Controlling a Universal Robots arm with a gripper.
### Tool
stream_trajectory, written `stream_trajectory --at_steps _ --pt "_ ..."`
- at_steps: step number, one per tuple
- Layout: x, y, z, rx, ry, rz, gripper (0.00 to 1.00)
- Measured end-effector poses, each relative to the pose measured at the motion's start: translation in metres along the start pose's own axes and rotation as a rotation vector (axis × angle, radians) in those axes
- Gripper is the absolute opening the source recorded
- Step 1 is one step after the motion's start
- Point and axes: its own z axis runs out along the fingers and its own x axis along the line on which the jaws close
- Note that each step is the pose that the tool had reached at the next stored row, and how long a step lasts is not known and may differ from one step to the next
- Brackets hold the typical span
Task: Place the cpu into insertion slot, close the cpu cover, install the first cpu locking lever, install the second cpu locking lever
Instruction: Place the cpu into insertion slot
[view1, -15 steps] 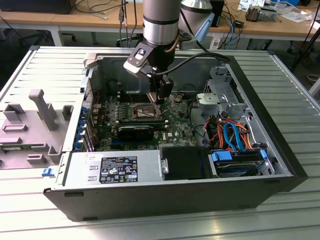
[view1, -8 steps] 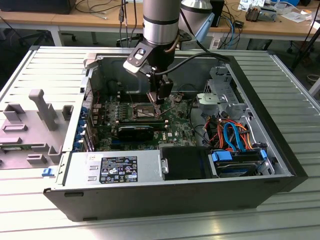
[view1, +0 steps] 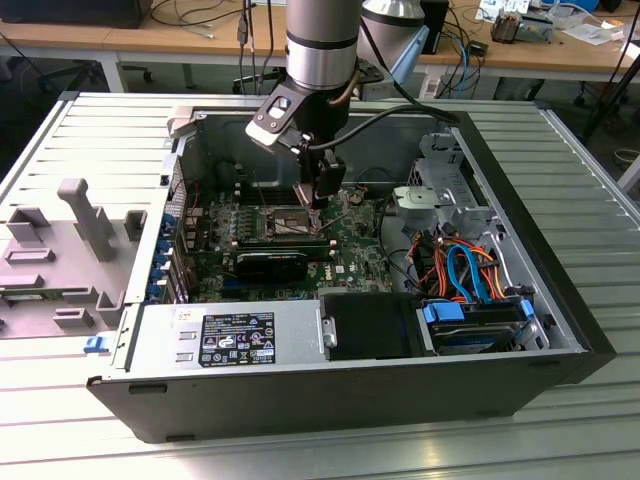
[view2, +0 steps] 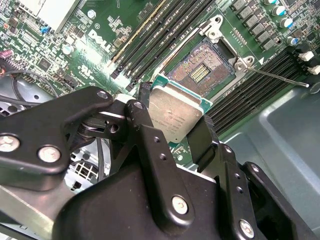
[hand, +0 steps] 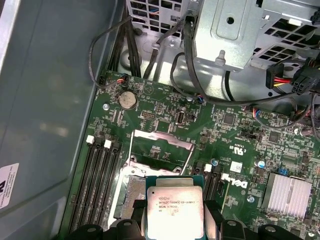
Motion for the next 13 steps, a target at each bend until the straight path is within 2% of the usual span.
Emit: stream_trajectory --at_steps 13 --pt "0.0000 0.0000 0.0000 0.0007 -0.0001 0.027 0.54"
